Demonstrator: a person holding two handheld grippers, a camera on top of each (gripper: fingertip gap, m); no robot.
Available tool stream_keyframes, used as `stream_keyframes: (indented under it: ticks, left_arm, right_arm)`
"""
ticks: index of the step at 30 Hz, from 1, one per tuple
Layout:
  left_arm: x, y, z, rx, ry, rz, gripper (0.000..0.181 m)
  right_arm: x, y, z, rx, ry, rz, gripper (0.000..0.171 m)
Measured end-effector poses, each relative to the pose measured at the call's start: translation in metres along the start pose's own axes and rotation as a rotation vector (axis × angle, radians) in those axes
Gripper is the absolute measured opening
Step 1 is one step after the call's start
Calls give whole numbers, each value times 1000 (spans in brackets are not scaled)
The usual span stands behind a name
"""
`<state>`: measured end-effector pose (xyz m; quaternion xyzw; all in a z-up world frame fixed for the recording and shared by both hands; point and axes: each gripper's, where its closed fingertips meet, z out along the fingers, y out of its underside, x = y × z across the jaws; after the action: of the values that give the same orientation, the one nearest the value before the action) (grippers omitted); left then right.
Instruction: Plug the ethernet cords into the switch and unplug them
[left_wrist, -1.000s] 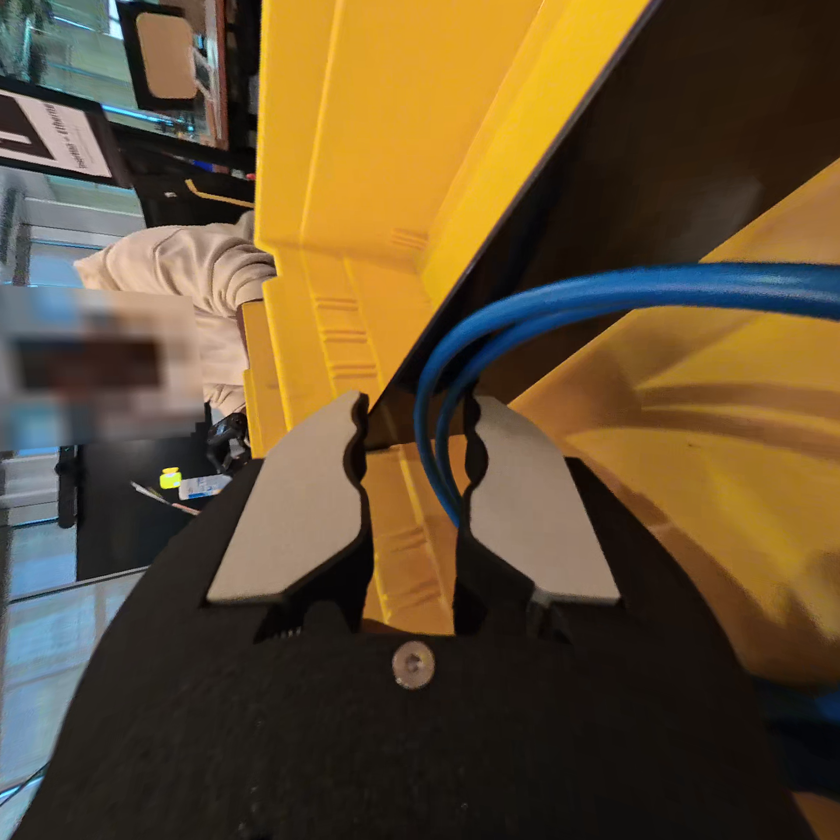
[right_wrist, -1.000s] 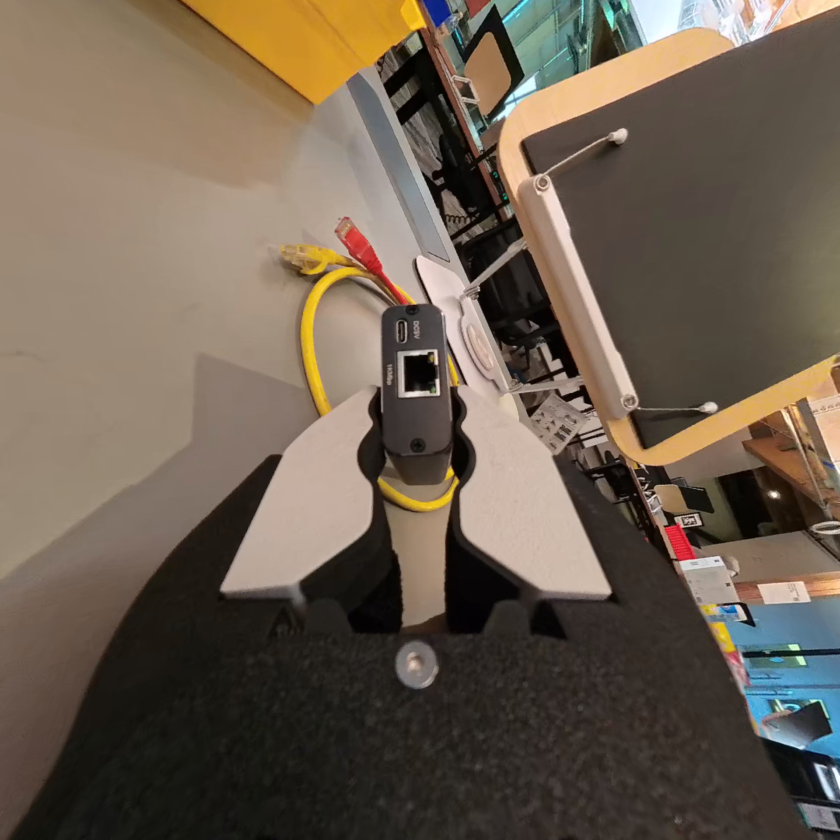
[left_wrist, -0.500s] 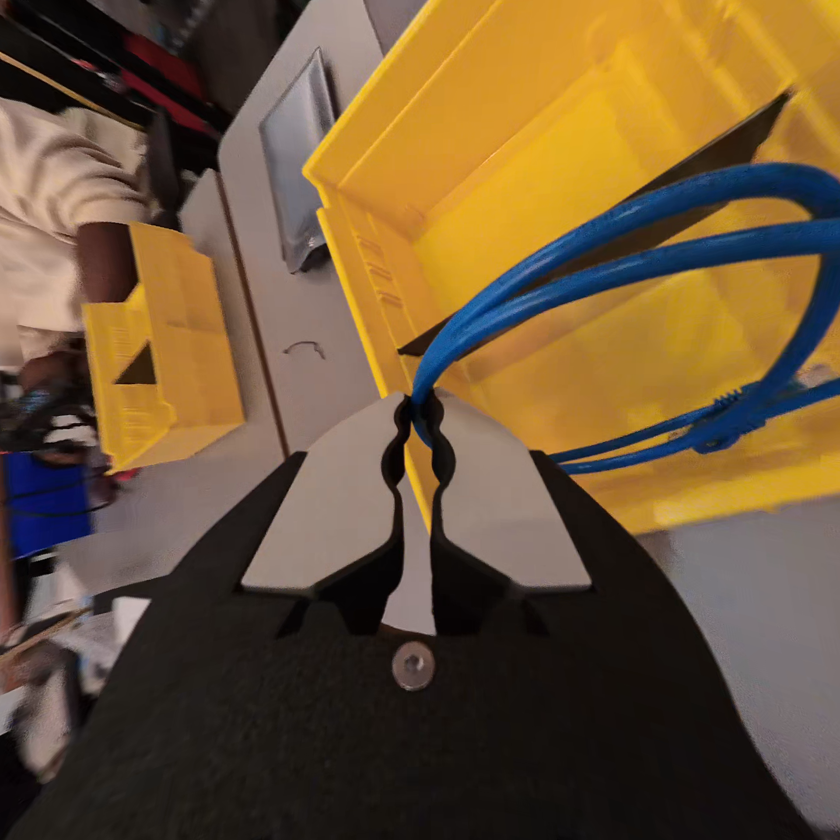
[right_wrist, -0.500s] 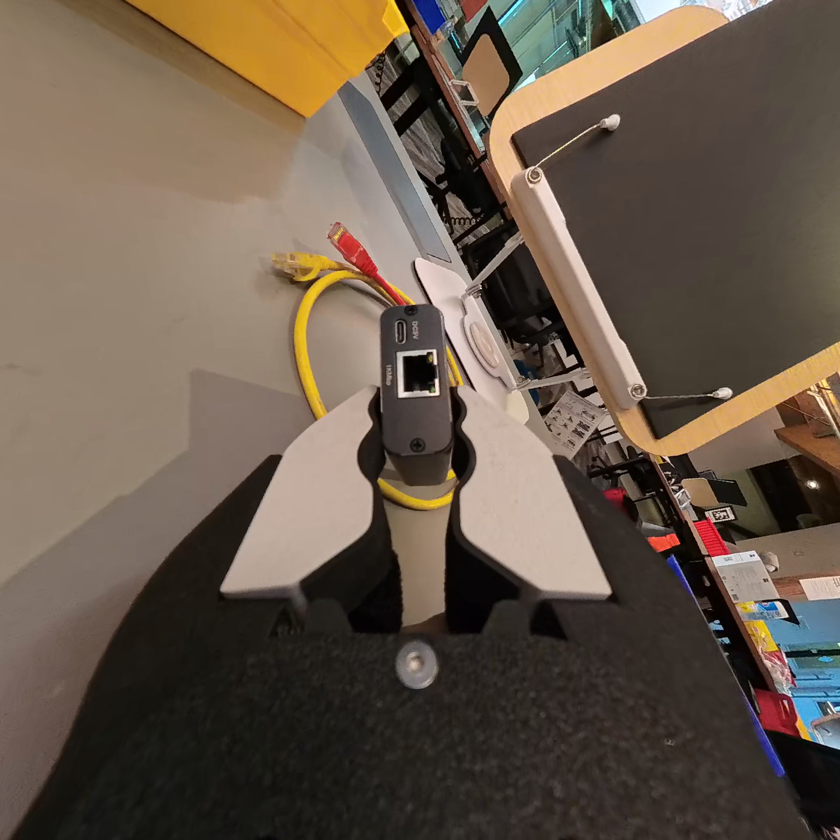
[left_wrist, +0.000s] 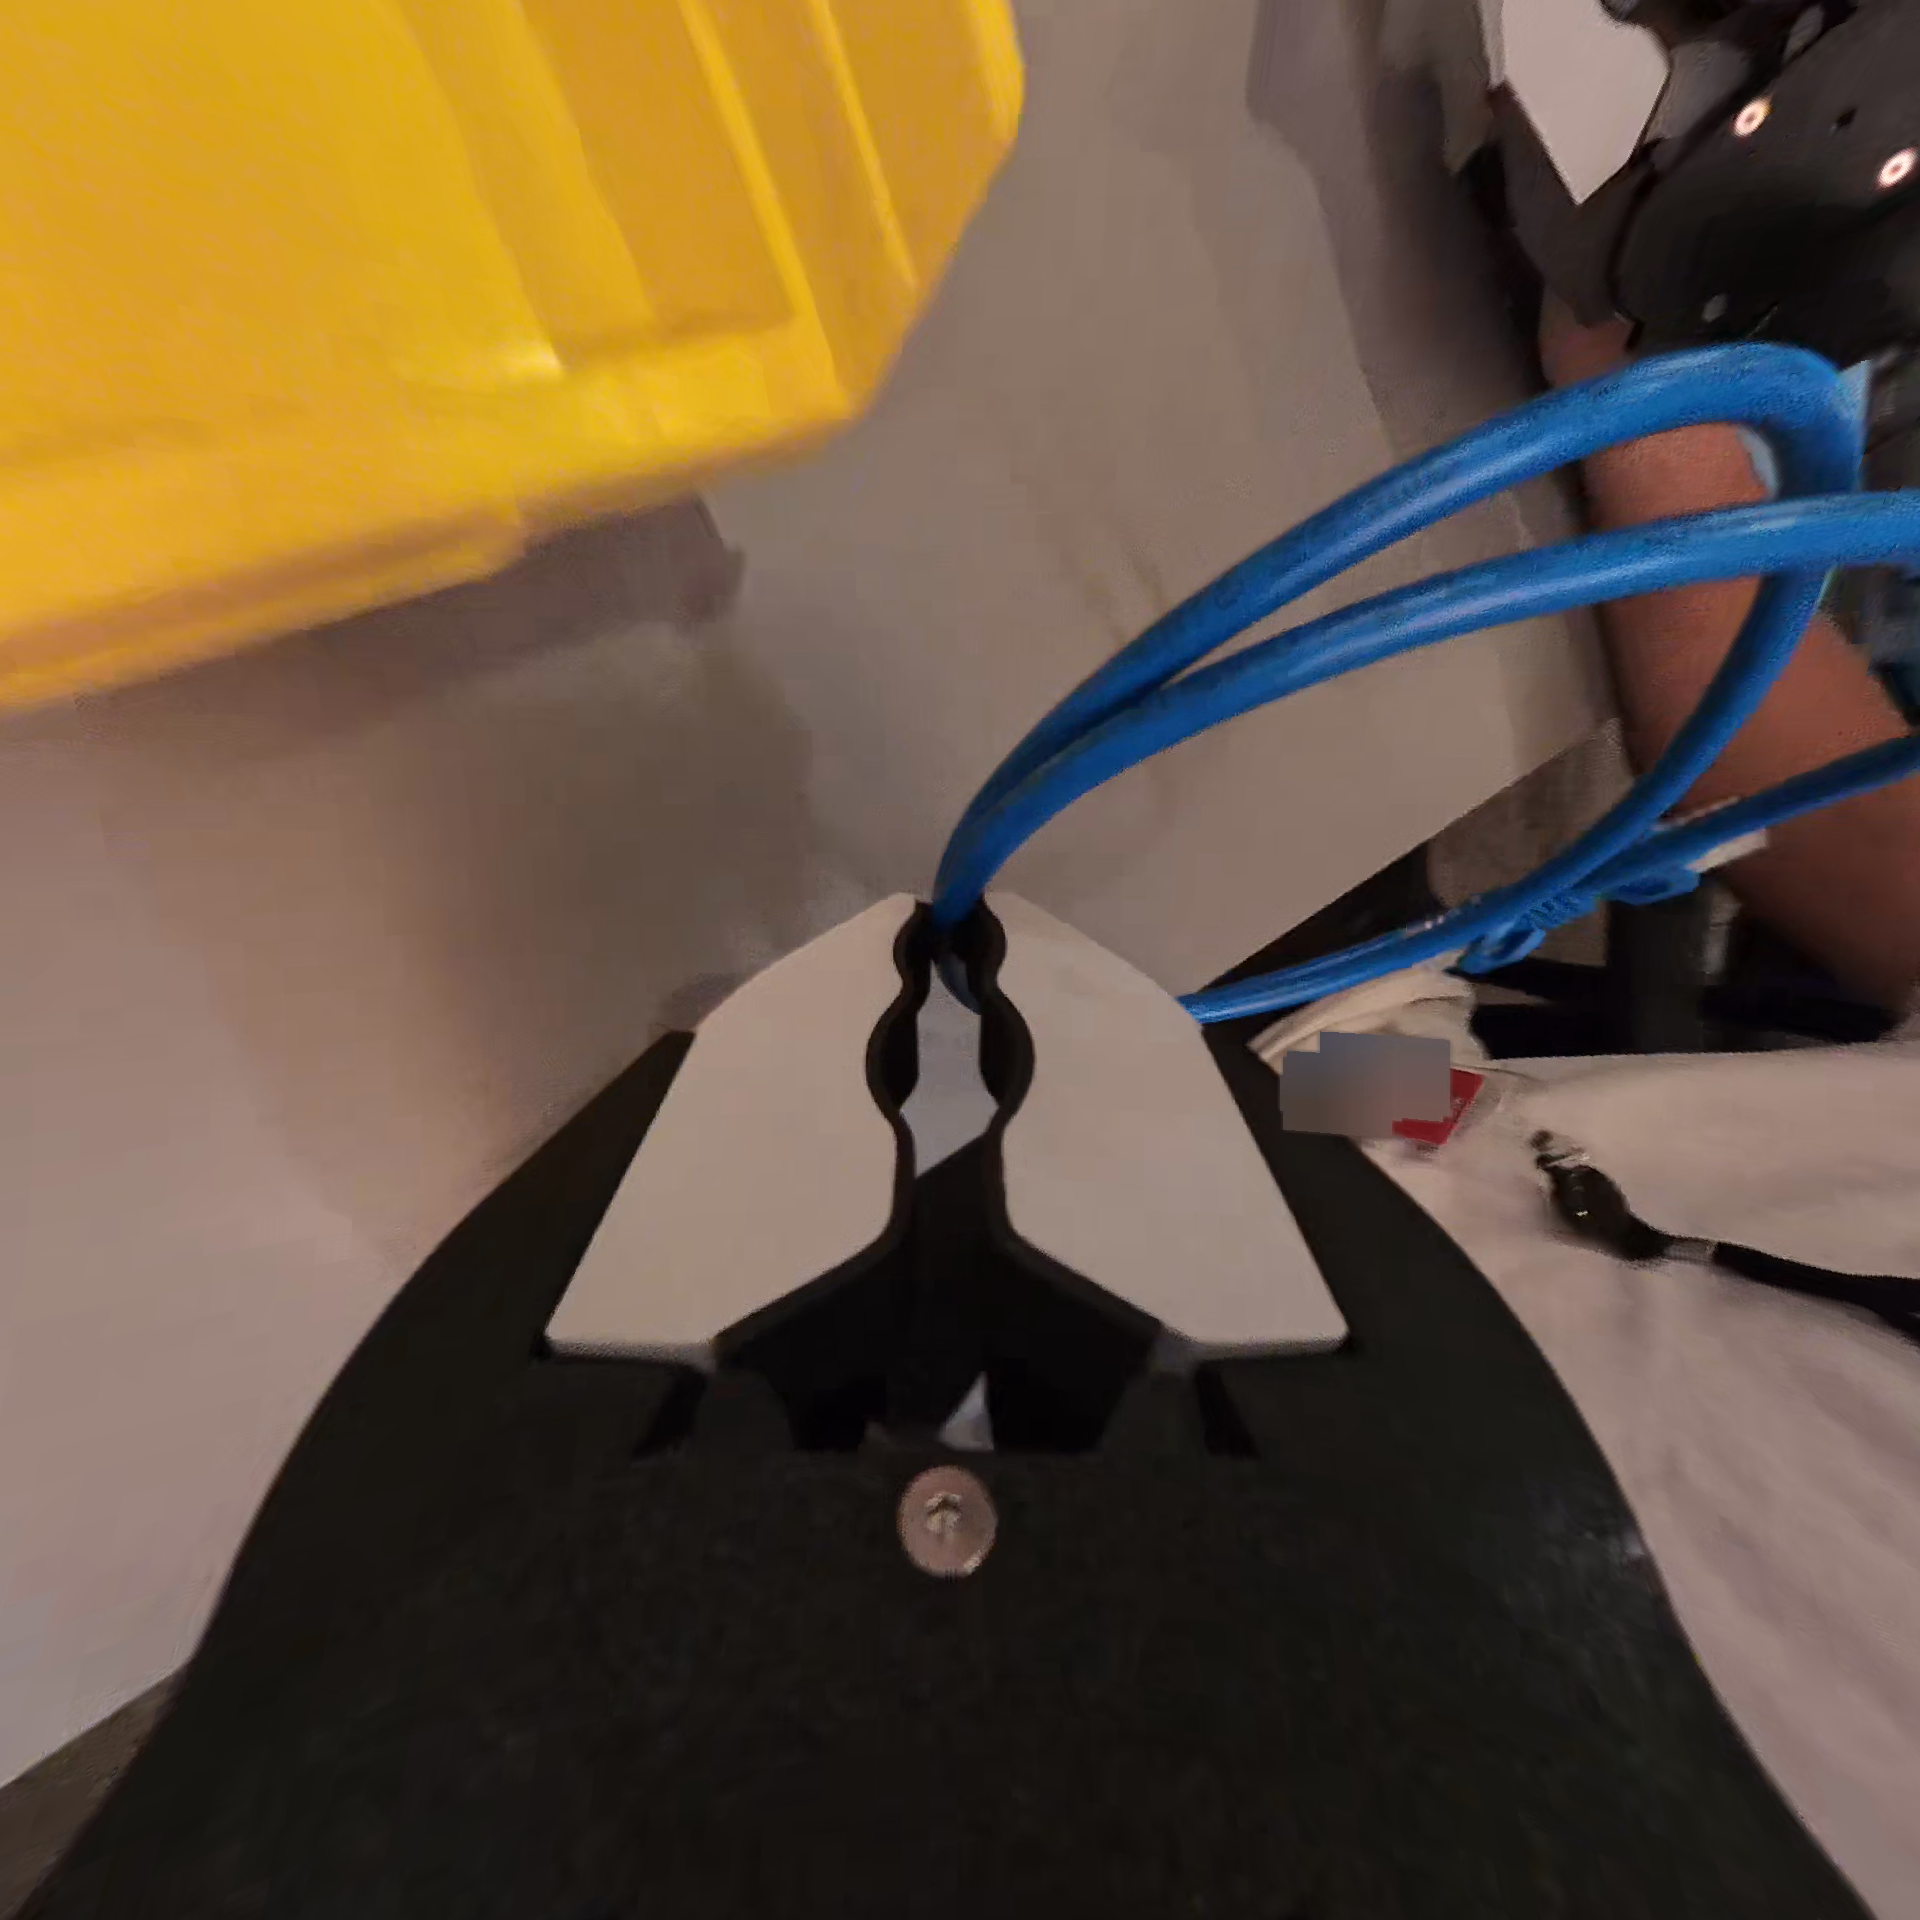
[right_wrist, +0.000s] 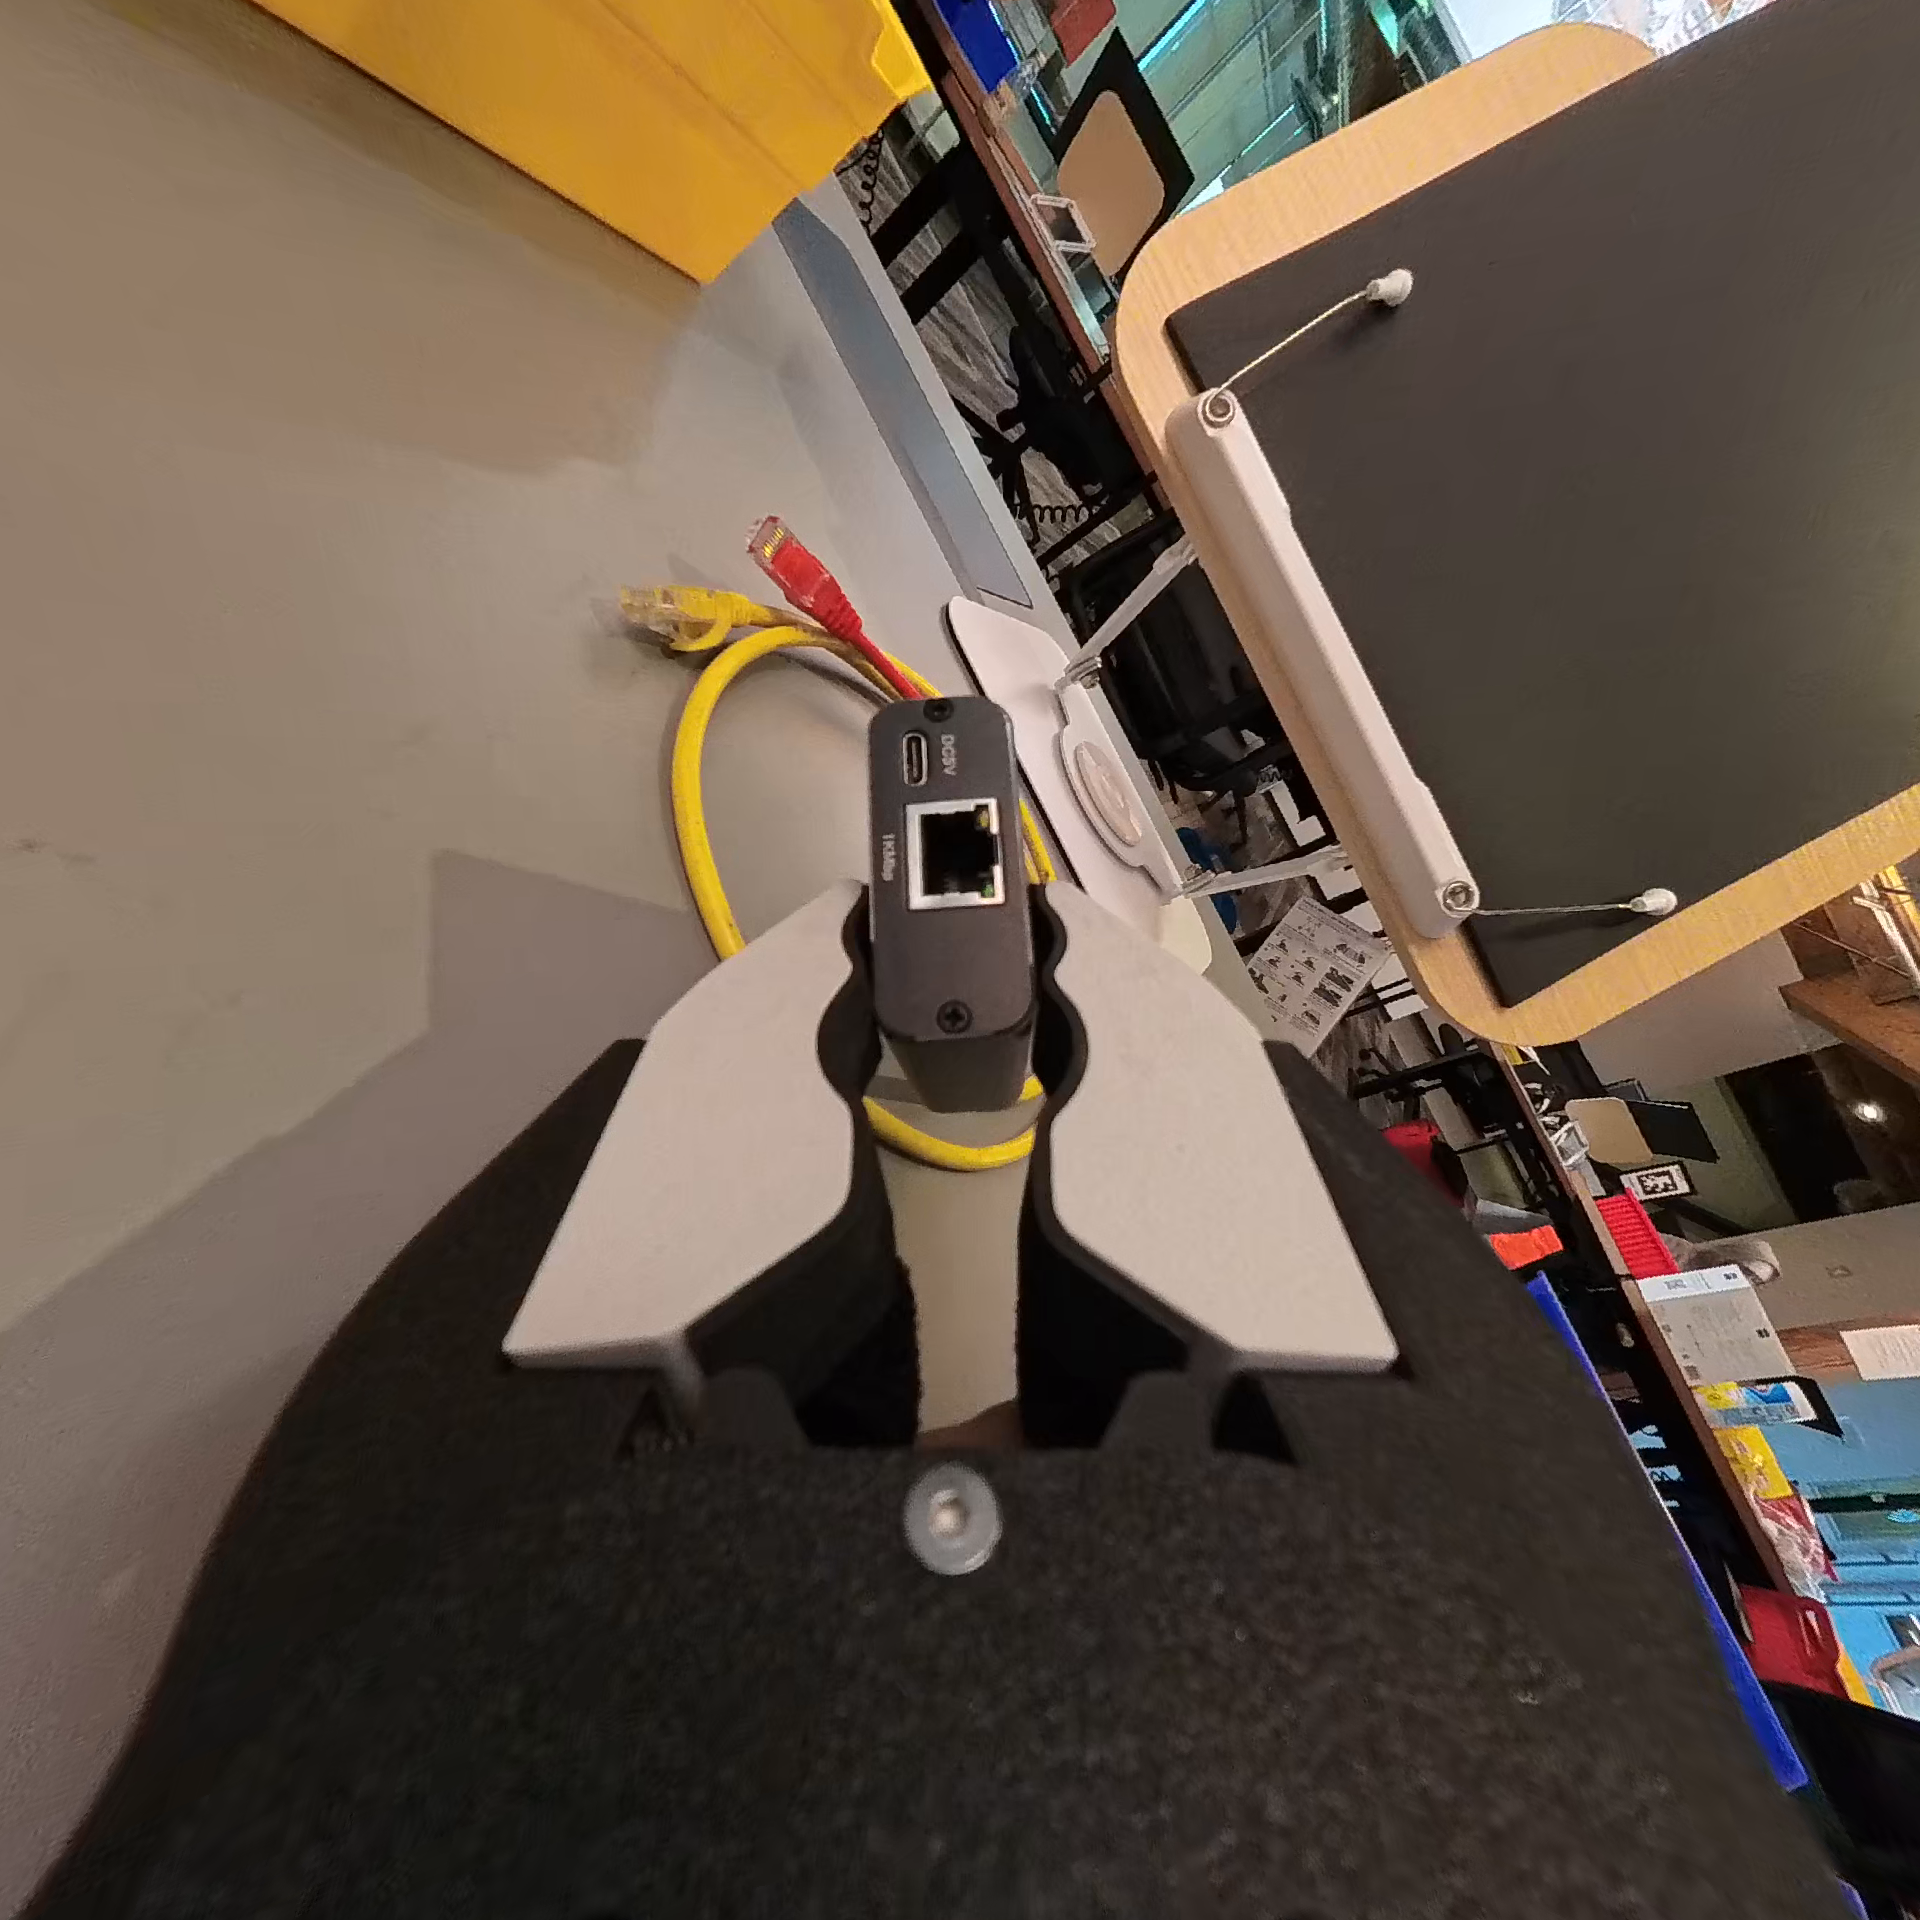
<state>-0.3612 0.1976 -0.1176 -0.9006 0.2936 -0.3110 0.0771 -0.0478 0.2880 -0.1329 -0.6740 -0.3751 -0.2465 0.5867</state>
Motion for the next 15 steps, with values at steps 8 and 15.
stream_keyframes:
  ticks: [8, 15]
  left_arm:
    - [29, 17, 61, 112, 160, -208, 8]
    - [76, 38, 100, 258, 171, -272, 22]
  right_arm:
    - [-1, -1, 0, 4, -2, -12, 26]
    - [-1, -1, 0, 8, -4, -4, 26]
